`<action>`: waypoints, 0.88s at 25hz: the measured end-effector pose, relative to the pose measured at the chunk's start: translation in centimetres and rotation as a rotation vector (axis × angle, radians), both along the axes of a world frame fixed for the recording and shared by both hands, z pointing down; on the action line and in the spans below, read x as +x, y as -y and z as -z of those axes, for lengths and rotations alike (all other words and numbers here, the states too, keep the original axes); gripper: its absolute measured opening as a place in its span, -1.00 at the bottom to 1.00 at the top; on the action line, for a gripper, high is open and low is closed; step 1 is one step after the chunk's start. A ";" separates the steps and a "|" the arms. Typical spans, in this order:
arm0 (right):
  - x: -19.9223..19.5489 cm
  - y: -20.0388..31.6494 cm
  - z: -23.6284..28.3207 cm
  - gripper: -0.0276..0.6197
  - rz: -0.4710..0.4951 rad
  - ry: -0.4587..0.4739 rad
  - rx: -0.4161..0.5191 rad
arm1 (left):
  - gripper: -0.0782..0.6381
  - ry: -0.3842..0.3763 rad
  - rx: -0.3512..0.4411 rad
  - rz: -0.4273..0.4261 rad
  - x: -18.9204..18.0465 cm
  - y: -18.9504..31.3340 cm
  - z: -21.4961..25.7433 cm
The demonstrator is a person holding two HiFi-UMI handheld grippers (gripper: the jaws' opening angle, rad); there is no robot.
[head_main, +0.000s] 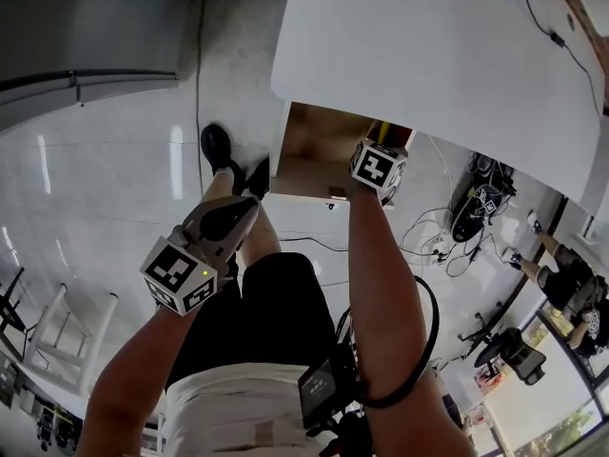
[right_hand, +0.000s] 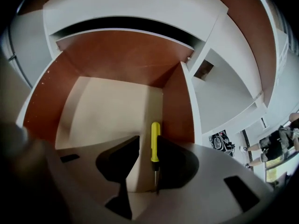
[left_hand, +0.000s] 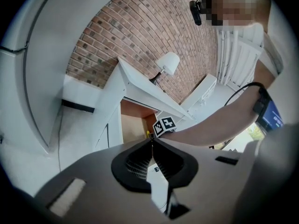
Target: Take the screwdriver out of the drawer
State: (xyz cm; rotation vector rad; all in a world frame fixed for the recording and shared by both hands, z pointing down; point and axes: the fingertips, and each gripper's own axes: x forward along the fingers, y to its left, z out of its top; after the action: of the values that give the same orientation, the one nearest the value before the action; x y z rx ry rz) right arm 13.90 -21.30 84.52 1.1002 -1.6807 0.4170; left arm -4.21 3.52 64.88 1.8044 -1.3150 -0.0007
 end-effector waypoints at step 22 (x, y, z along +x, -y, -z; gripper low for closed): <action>0.0 1.3 -2.9 -0.71 -0.027 -0.157 0.020 | -0.75 -0.049 -0.007 0.011 -0.5 1.1 -0.6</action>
State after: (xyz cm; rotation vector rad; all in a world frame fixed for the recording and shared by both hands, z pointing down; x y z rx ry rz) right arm 13.89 -22.65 87.42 1.1416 -1.5365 0.3235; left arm -4.71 2.41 65.50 1.7803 -1.2884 -0.0455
